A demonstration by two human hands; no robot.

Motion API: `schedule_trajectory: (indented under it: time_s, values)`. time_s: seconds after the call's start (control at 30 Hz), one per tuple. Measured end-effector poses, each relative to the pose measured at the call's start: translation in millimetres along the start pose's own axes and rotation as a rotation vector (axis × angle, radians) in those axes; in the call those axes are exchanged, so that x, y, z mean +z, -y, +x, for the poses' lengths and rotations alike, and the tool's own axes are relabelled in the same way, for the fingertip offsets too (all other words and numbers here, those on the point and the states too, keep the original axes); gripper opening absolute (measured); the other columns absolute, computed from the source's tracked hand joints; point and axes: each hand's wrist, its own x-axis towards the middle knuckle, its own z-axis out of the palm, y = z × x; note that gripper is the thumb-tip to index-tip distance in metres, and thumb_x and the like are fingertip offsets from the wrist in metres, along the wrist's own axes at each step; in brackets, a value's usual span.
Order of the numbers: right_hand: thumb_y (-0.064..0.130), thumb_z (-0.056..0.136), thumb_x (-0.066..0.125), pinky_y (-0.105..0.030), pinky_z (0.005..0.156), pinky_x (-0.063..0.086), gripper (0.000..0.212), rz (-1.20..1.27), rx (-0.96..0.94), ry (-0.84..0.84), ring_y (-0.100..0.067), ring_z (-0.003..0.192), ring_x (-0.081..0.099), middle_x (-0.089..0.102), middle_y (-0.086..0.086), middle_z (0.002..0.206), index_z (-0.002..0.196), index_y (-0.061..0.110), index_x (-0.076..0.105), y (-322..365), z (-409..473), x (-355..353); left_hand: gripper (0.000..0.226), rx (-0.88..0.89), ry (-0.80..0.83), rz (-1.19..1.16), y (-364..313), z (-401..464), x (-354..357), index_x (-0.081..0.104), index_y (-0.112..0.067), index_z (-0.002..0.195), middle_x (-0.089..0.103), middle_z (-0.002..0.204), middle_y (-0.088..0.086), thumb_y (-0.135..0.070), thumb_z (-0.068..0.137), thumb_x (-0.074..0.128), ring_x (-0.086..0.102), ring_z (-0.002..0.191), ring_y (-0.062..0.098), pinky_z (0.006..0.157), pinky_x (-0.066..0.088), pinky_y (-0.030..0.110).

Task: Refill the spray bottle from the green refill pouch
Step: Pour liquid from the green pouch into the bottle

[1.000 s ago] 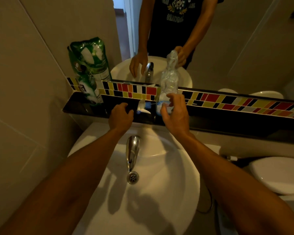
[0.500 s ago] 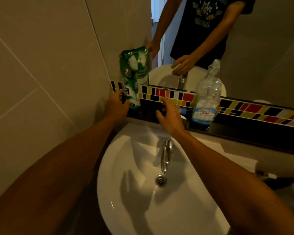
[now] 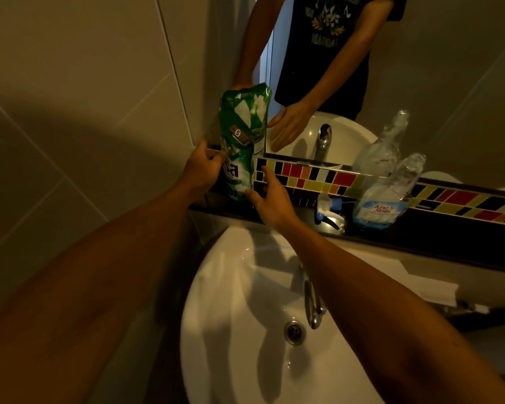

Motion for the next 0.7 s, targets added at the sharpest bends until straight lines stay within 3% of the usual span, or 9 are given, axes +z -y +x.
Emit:
schedule_trajectory:
  time_s: [0.07, 0.17, 0.23, 0.33, 0.43, 0.57, 0.63, 0.7]
  values:
    - [0.030, 0.101, 0.065, -0.056, 0.115, 0.045, 0.074, 0.016, -0.013, 0.007, -0.029, 0.145, 0.045, 0.044, -0.008, 0.161, 0.163, 0.025, 0.025, -0.2, 8.8, 11.8, 0.026, -0.041, 0.032, -0.079, 10.1, 17.3, 2.9, 0.056, -0.019, 0.122, 0.070, 0.109, 0.007, -0.027, 0.097, 0.055, 0.068, 0.105, 0.028, 0.096, 0.055, 0.053]
    - [0.032, 0.107, 0.054, -0.053, 0.112, 0.048, 0.063, 0.105, -0.012, 0.004, -0.027, 0.141, 0.051, 0.049, -0.008, 0.157, 0.163, 0.027, 0.025, 0.0, 16.9, 27.6, 0.027, -0.074, 0.090, -0.224, 6.9, 23.8, 8.6, 0.060, -0.020, 0.126, 0.070, 0.114, 0.003, -0.021, 0.102, 0.047, 0.068, 0.104, 0.023, 0.092, 0.057, 0.045]
    - [0.038, 0.110, 0.045, -0.051, 0.113, 0.048, 0.057, 0.188, 0.013, -0.016, -0.026, 0.140, 0.052, 0.050, -0.008, 0.156, 0.163, 0.030, 0.025, -0.7, 20.0, 33.8, 0.030, -0.126, 0.119, -0.304, 5.1, 22.8, 12.5, 0.059, -0.024, 0.127, 0.066, 0.117, -0.002, -0.024, 0.104, 0.040, 0.064, 0.105, 0.016, 0.084, 0.053, 0.036]
    - [0.046, 0.111, 0.038, -0.046, 0.112, 0.049, 0.054, 0.250, 0.012, -0.026, -0.024, 0.138, 0.052, 0.050, -0.007, 0.156, 0.163, 0.037, 0.026, -9.2, 23.8, 37.7, 0.040, -0.164, 0.160, -0.313, 6.3, 20.6, 16.5, 0.055, -0.026, 0.133, 0.061, 0.120, -0.003, -0.039, 0.102, 0.034, 0.058, 0.112, 0.021, 0.081, 0.046, 0.034]
    - [0.047, 0.111, 0.034, -0.040, 0.109, 0.050, 0.053, 0.297, 0.021, -0.036, -0.022, 0.137, 0.053, 0.051, -0.007, 0.155, 0.162, 0.035, 0.028, -15.6, 27.9, 36.3, 0.045, -0.163, 0.174, -0.307, 11.6, 19.5, 16.1, 0.054, -0.032, 0.123, 0.061, 0.115, -0.004, -0.045, 0.083, 0.040, 0.057, 0.101, 0.015, 0.077, 0.043, 0.032]
    - [0.043, 0.112, 0.033, -0.043, 0.110, 0.049, 0.046, 0.380, 0.059, -0.094, -0.020, 0.129, 0.059, 0.060, -0.007, 0.143, 0.153, 0.025, 0.045, -17.8, 35.4, 30.6, 0.027, -0.092, 0.162, -0.270, 22.3, 19.1, 16.9, 0.053, -0.028, 0.118, 0.063, 0.103, -0.010, -0.016, 0.093, 0.052, 0.057, 0.094, 0.005, 0.077, 0.047, 0.029]
    - [0.038, 0.113, 0.034, -0.040, 0.105, 0.052, 0.041, 0.437, 0.097, -0.099, -0.015, 0.122, 0.062, 0.065, -0.004, 0.134, 0.145, 0.020, 0.052, -17.1, 36.9, 27.3, 0.036, -0.064, 0.189, -0.249, 32.5, 14.1, 20.2, 0.052, -0.019, 0.122, 0.066, 0.107, -0.002, -0.003, 0.091, 0.060, 0.063, 0.097, 0.009, 0.077, 0.056, 0.024]
    - [0.034, 0.114, 0.033, -0.031, 0.097, 0.052, 0.033, 0.469, 0.120, -0.090, -0.008, 0.116, 0.063, 0.066, 0.002, 0.125, 0.136, 0.023, 0.056, -16.0, 36.7, 24.8, 0.061, -0.055, 0.226, -0.226, 45.4, 8.5, 23.6, 0.045, -0.019, 0.136, 0.063, 0.126, 0.003, -0.008, 0.084, 0.077, 0.064, 0.109, 0.017, 0.089, 0.059, 0.035]
